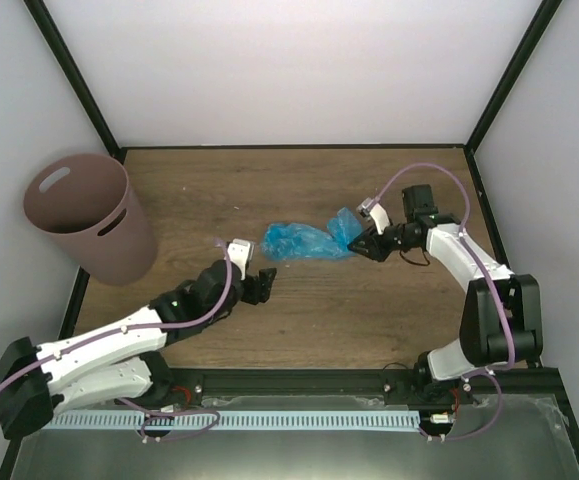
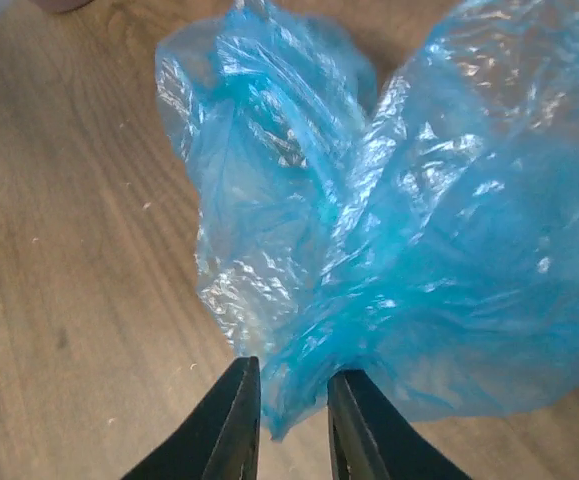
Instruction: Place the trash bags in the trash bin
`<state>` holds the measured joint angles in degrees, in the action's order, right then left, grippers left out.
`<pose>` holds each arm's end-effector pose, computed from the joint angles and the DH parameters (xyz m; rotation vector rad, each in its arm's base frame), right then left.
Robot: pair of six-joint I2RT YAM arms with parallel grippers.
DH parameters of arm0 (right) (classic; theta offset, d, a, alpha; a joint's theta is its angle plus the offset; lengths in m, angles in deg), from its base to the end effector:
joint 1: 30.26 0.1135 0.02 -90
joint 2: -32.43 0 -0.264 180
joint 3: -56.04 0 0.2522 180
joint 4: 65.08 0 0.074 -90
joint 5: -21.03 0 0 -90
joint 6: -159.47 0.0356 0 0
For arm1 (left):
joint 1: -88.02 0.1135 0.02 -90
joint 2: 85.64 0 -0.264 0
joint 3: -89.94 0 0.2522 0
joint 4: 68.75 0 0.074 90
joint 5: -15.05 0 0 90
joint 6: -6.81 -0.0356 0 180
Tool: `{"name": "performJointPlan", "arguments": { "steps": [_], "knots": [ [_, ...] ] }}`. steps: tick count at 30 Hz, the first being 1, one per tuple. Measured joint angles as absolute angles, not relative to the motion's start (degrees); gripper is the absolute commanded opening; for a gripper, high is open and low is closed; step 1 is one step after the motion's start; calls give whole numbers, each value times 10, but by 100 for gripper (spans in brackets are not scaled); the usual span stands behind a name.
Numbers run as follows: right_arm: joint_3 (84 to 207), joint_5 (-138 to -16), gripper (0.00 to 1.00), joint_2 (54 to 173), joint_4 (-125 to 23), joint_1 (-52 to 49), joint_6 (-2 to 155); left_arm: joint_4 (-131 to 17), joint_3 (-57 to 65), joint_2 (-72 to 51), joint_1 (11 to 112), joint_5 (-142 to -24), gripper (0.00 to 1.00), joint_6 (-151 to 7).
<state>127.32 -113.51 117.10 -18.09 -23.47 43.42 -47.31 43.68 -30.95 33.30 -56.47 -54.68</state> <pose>0.2850 0.0591 0.2316 -0.9205 2.2114 0.8562 0.1307 -0.1652 0.2383 0.2836 2.0910 -0.5521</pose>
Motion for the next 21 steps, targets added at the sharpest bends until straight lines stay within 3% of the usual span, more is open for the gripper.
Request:
{"name": "performJointPlan", "arguments": {
  "steps": [3, 7, 11, 15, 21],
  "knots": [
    [1245, -1156, 52, 1157, -139, -237, 379, -485, 430, -271, 336, -578, 78, -547],
    [1241, -1168, 64, 1108, -65, -237, 314, -501, 408, -221, 348, -599, 72, -545],
    [1270, -1136, 84, 1036, -18, -251, 304, -528, 392, -182, 377, -644, 68, -538],
    [1340, -1090, 89, 1013, -45, -265, 353, -550, 371, -130, 413, -678, 77, -528],
    [1373, -1052, 92, 1102, -113, -265, 444, -564, 306, -36, 434, -713, 78, -519]
  ]
}}
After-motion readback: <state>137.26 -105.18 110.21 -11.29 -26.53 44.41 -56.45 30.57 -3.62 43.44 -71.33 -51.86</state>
